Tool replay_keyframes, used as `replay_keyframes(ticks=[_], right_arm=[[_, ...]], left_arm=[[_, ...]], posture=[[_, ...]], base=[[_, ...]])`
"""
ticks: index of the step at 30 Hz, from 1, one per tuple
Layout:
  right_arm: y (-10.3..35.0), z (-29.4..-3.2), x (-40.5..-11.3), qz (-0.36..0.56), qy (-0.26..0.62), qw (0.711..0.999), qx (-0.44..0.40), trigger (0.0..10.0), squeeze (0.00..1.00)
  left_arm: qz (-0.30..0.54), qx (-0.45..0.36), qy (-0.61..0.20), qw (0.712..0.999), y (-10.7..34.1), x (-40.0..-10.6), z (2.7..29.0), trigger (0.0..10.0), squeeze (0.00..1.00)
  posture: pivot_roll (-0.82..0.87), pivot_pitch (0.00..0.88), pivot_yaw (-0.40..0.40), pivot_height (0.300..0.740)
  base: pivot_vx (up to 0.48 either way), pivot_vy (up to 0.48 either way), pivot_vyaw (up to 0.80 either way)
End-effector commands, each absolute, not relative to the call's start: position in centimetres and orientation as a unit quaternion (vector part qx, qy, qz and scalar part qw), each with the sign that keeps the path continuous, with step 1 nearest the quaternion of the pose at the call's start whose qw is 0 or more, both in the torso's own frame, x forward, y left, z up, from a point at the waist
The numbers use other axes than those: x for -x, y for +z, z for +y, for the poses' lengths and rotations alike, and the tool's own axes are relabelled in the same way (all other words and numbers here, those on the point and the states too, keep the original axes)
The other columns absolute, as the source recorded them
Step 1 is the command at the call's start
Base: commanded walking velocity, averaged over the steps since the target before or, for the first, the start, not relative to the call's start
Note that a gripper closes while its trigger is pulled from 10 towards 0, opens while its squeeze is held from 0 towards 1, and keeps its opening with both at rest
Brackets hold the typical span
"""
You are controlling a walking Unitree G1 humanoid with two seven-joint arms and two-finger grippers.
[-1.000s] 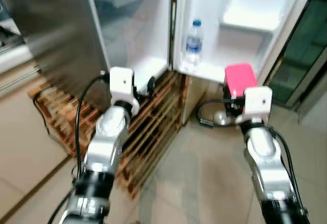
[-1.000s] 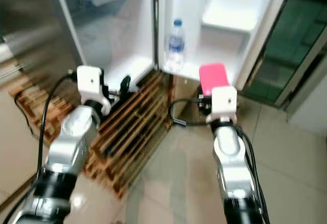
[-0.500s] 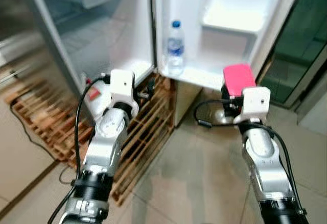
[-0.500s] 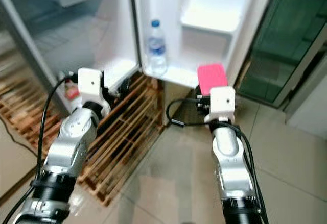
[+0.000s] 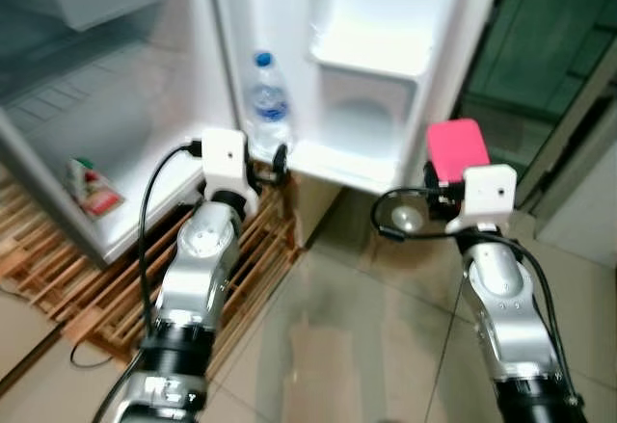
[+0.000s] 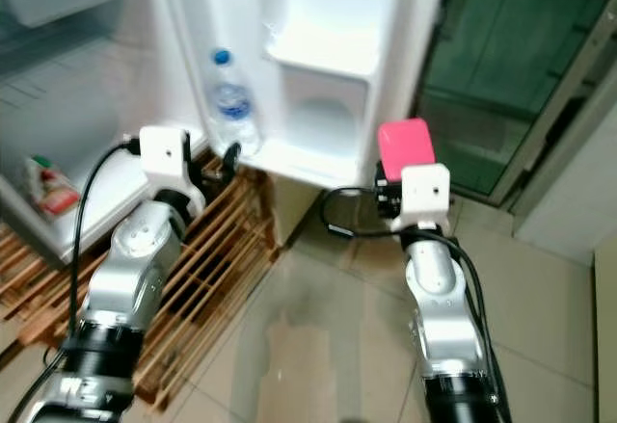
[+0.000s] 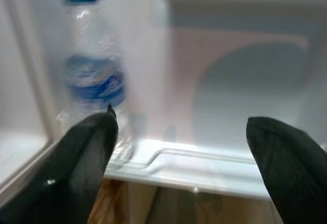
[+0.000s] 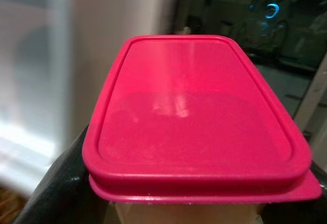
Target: Restocking fridge
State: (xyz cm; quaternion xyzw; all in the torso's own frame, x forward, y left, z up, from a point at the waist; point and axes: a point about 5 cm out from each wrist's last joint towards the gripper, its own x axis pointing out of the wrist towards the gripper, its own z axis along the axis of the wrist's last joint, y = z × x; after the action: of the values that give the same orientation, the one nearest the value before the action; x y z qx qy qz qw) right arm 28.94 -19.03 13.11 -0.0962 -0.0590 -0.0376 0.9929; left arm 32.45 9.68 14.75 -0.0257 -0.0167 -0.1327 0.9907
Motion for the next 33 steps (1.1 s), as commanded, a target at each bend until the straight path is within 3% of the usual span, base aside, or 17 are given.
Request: replay_keyframes(ticks=[1, 12, 22, 29, 33], right_arm=[[13.8, -17.9, -29.2, -0.073, -0.023, 0.993, 0.09, 10.0, 0.0], [14.4, -18.4, -29.2, -0.082, -0.03, 0.992, 0.095, 10.0, 0.0], [15.5, -19.1, -27.2, -0.106, -0.045, 0.983, 0.143, 10.0, 0.0], [15.3, -17.6, -28.2, -0.077, -0.008, 0.995, 0.06, 10.0, 0.0], [14.9, -17.0, -29.1, -0.053, 0.011, 0.998, 0.024, 10.0, 0.0]], left_arm=[[-0.025, 0.009, -0.107, 0.994, 15.3, -32.8, 11.1, 10.0, 0.0], [-0.031, 0.012, -0.097, 0.995, 15.4, -32.9, 11.3, 10.0, 0.0], [-0.034, 0.011, -0.099, 0.994, 15.5, -32.7, 11.3, 10.0, 0.0], [-0.048, 0.022, -0.096, 0.994, 16.0, -32.8, 11.1, 10.0, 0.0], [-0.053, -0.01, -0.06, 0.997, 16.1, -32.8, 11.5, 10.0, 0.0]], posture=[[-0.05, 0.0, 0.031, 0.74], [-0.06, 0.0, 0.03, 0.74], [-0.06, 0.0, 0.029, 0.74], [-0.07, 0.0, 0.035, 0.74], [-0.05, 0.0, 0.028, 0.74]], base=[[0.0, 0.0, 0.0], [0.0, 0.0, 0.0], [0.0, 0.0, 0.0], [0.0, 0.0, 0.0], [0.0, -0.474, 0.72]])
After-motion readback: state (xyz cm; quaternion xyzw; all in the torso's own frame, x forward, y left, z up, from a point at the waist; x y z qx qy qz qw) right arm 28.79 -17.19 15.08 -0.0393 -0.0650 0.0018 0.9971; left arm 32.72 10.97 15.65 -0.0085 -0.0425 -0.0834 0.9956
